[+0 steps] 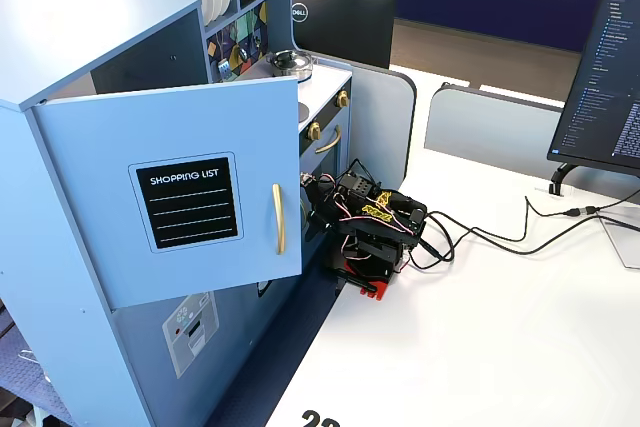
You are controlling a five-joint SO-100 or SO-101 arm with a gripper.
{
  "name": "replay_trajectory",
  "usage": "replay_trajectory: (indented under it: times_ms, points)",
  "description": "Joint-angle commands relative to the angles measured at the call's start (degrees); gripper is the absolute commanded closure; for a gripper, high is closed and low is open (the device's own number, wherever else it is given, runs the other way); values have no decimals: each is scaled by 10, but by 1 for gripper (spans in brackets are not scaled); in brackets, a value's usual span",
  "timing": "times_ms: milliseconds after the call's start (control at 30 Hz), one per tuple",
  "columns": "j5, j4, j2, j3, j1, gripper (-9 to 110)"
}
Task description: Pick up the green pineapple from the left cabinet and place it in the gray recipient
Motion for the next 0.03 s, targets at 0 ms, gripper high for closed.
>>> replay_trajectory:
  times_ms: [0]
  points:
    - [-3,104,-4,1,-3,94]
